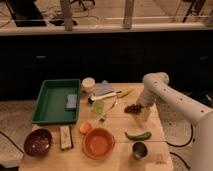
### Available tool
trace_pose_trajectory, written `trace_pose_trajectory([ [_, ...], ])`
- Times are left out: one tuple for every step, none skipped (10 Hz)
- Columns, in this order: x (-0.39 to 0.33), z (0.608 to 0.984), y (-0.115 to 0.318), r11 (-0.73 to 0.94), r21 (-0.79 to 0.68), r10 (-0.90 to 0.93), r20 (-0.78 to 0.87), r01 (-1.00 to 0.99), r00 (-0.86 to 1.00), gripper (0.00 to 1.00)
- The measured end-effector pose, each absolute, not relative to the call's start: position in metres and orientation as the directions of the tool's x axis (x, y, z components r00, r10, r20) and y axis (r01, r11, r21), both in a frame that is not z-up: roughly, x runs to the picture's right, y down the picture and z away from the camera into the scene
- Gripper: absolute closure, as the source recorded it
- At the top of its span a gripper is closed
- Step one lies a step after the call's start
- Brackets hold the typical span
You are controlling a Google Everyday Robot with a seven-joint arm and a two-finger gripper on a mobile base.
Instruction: Place grapes in red bowl
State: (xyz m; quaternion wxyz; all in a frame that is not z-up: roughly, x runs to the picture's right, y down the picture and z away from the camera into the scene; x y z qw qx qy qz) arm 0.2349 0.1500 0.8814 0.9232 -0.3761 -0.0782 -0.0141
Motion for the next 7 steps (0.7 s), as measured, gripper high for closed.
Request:
trace_pose_trajectory([
  [0.2344,0.8817,0.1503,0.716,-0.693,0.032,0.155,0.085,0.987,0.2],
  [0.2344,0.8818,0.1501,0.716,-0.692,0.032,0.155,0.085,0.987,0.2],
  [0.2342,0.8821,0.1508,0.716,-0.693,0.031,0.155,0.086,0.987,0.2],
  [0.2337,0.8825,0.1513,0.715,-0.694,0.03,0.155,0.087,0.988,0.2],
  [0.2335,0.8829,0.1519,0.715,-0.694,0.03,0.154,0.087,0.988,0.22],
  [0.2336,0.8832,0.1524,0.714,-0.694,0.029,0.153,0.087,0.988,0.23],
  [0.2329,0.8843,0.1532,0.715,-0.694,0.028,0.154,0.087,0.988,0.24],
])
